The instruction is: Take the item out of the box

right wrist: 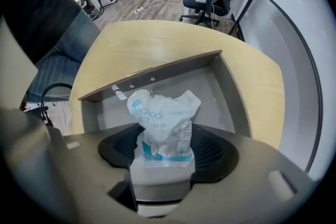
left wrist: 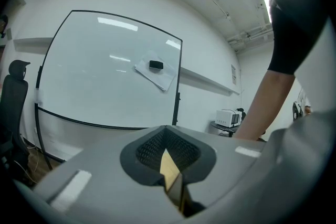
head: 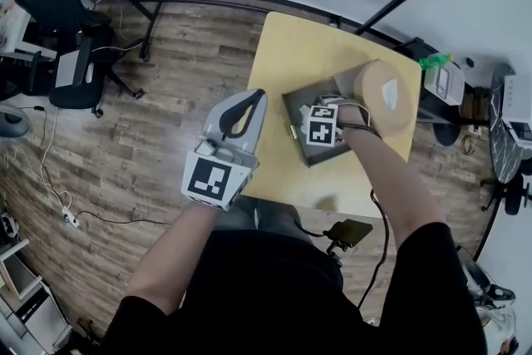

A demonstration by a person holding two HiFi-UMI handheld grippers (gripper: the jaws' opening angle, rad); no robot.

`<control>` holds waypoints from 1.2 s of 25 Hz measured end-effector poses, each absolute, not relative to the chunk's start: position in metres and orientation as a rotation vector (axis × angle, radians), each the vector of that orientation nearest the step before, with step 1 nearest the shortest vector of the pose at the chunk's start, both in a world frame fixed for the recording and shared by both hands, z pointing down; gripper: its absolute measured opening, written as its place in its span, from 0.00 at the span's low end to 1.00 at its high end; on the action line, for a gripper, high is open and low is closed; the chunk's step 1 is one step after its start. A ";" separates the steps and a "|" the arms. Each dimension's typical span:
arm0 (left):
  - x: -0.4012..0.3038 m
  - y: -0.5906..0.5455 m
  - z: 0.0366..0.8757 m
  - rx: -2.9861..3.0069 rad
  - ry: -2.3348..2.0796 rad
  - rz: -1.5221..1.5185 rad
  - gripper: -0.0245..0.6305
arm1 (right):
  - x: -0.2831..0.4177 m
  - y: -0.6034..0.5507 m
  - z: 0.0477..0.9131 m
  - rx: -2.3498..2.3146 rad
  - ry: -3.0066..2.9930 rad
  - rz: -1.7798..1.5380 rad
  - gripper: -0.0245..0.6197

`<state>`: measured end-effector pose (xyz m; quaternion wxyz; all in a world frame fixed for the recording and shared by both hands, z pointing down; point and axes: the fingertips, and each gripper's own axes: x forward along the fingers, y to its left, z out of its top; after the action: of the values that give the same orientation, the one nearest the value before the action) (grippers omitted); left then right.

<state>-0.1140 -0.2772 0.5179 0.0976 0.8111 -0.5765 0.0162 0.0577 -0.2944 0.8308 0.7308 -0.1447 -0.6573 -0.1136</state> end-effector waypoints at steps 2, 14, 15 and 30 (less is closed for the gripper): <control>-0.113 -0.274 0.518 2.399 -1.704 0.050 0.04 | 0.059 -0.294 0.830 -0.310 -1.445 -0.249 0.48; -0.112 -0.266 0.509 2.426 -1.699 0.033 0.04 | 0.056 -0.284 0.807 -0.268 -1.470 -0.229 0.27; -0.110 -0.266 0.507 2.432 -1.694 0.027 0.04 | 0.056 -0.285 0.800 -0.258 -1.478 -0.236 0.27; -0.059 -0.281 0.448 2.640 -1.603 -0.077 0.04 | 0.049 -0.296 0.600 0.002 -1.687 -0.497 0.27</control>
<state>-0.0592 -0.2814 0.4478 0.0261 0.8541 -0.5188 -0.0249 0.0490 -0.2957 0.5997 0.6376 0.0009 -0.7390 -0.2176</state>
